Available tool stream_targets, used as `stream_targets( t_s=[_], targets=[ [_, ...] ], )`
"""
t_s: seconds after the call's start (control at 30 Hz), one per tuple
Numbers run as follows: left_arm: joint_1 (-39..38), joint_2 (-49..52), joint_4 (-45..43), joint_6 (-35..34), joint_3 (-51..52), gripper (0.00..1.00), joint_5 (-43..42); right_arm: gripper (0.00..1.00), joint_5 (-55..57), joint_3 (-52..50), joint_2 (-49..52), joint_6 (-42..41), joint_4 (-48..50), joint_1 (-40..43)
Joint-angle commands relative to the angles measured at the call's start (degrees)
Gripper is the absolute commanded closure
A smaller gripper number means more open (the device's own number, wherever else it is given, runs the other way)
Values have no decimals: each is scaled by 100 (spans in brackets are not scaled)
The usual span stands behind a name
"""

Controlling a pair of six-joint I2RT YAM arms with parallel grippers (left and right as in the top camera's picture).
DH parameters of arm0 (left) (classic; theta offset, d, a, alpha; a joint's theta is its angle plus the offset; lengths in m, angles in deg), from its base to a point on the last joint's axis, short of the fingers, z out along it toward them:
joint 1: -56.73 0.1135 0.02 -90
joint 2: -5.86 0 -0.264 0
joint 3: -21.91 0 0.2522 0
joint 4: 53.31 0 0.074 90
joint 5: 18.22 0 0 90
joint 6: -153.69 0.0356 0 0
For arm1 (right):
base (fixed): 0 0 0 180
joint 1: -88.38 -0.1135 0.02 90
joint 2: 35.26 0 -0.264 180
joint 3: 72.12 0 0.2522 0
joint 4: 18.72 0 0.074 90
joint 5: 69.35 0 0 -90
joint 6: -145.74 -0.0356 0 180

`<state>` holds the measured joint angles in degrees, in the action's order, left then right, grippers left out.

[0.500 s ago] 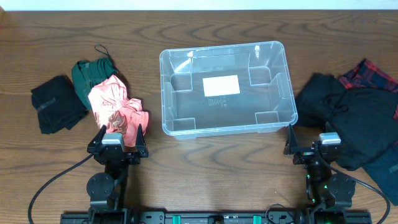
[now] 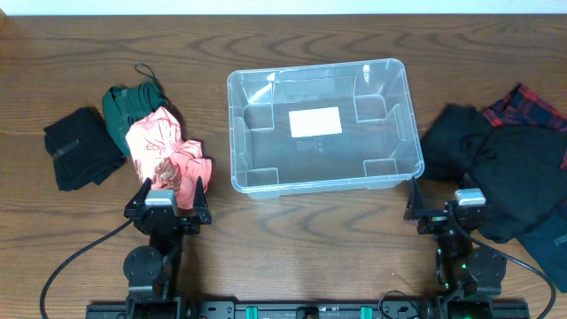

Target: Pack container

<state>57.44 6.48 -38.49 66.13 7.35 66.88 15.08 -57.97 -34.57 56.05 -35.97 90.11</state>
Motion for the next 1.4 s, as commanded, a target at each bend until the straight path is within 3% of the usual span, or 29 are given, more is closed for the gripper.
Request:
stream_targets(
  t_s=[0.0, 1.3, 1.37],
  targets=[
    [24, -35, 251, 72, 57, 2, -42, 1, 17, -7, -20, 59, -22, -105],
    [24, -35, 219, 70, 57, 2, -44, 1, 13, -7, -20, 33, -13, -105],
    [24, -35, 214, -205, 57, 2, -46, 1, 15, 11, -20, -260, 2, -105]
  ],
)
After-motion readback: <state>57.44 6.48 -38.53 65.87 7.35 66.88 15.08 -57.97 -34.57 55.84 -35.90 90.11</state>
